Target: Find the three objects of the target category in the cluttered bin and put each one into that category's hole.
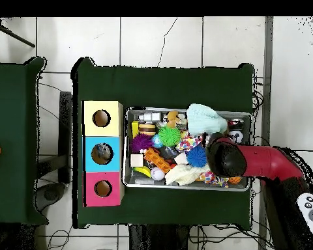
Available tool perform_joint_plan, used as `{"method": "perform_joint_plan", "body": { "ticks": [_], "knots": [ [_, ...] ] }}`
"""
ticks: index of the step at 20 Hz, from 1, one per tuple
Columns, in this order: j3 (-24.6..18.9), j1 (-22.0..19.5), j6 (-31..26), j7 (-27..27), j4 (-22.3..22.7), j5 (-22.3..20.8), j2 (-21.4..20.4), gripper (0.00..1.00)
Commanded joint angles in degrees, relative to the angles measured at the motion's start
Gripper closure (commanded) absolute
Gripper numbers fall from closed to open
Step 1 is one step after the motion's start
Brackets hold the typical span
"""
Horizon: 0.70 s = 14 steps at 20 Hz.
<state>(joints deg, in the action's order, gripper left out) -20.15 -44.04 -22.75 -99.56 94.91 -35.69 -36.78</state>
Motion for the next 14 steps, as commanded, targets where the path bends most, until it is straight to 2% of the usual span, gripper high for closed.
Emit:
{"method": "perform_joint_plan", "body": {
  "ticks": [1,7,9,11,14],
  "knots": [
    [-0.15,0.79,-3.45,1.86,0.83,-1.53,1.02,0.0],
    [2.96,1.88,-4.3,-2.12,1.99,-0.12,-1.24,0.0],
    [5.25,2.87,-3.14,-5.61,4.77,0.54,-3.99,0.0],
    [9.52,5.76,-2.55,-11.69,9.51,2.01,-9.28,0.0],
    [18.06,13.01,-5.96,-20.67,13.64,4.44,-15.18,0.0]
  ]
}}
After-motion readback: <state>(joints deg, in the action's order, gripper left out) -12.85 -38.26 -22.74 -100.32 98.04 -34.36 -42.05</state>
